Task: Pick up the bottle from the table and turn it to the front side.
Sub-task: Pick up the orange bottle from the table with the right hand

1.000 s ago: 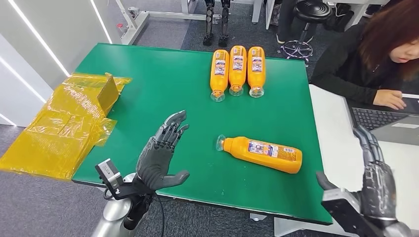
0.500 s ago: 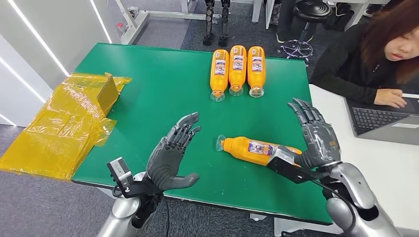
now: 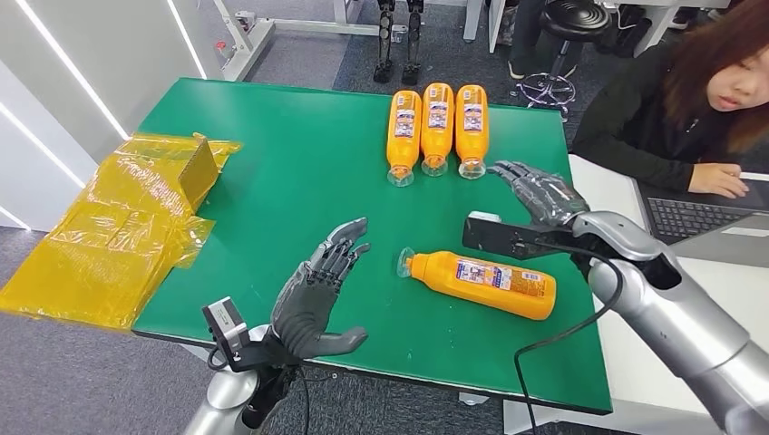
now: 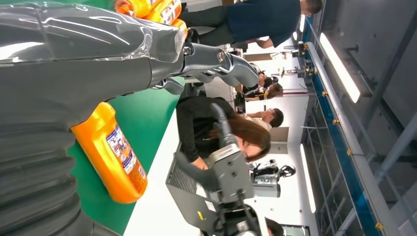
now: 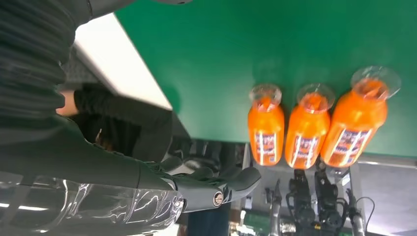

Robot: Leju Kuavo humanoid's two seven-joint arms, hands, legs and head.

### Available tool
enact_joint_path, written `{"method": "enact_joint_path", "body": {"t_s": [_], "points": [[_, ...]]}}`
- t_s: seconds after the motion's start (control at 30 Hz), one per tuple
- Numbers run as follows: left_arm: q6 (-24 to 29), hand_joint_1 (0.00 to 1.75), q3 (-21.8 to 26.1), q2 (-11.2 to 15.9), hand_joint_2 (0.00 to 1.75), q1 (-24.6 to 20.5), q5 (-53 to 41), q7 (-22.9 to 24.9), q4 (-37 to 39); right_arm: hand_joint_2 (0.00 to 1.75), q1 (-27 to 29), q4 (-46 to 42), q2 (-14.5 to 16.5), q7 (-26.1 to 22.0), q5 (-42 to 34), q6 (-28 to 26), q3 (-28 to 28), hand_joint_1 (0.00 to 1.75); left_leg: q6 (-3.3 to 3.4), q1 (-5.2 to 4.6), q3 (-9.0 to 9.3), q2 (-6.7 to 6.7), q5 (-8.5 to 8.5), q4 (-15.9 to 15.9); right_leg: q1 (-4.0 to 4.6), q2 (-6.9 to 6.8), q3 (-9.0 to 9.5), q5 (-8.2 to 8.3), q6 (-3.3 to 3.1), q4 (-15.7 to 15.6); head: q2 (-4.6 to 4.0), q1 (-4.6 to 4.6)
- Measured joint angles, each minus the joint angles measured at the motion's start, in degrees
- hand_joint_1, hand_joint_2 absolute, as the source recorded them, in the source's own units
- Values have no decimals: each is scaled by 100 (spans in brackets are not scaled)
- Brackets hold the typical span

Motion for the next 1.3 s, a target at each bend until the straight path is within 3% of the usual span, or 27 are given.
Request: {"method": "enact_joint_path", "body": {"t_s": [0.17,0.3,0.53,0.77,1.03,1.3], "points": [[-50,0,2,0,175,2,-7,21,13,175,-797,515,51,220,-653,783,476,0,0,-1,-5,-1,0,0,-1,0,-2,0,0,1,0,-1],[-141,0,2,-9,175,-31,-5,25,64,175,-1483,1188,283,386,-1372,1362,941,0,-1,1,-2,-1,2,0,1,0,-2,0,0,2,0,-1],[-226,0,2,-51,175,-180,21,73,210,175,-1787,1918,481,369,-1947,1812,1653,0,-1,2,-3,-10,4,1,1,-11,-1,0,0,1,0,-1],[-256,0,2,-51,175,-209,39,80,302,175,-1690,2121,406,330,-2138,1697,2238,0,-1,0,-2,-7,3,3,0,-8,-2,0,0,-2,0,-1],[-256,0,1,-51,175,-231,40,88,361,175,-1578,2173,326,310,-2140,1567,2547,0,-1,1,0,-5,4,3,1,-6,-3,0,0,-1,0,-2],[-291,0,2,-49,175,-221,97,184,367,175,-819,2158,94,195,-2123,805,2744,0,0,1,-2,-9,2,3,1,-9,-2,0,1,-2,0,0]]}}
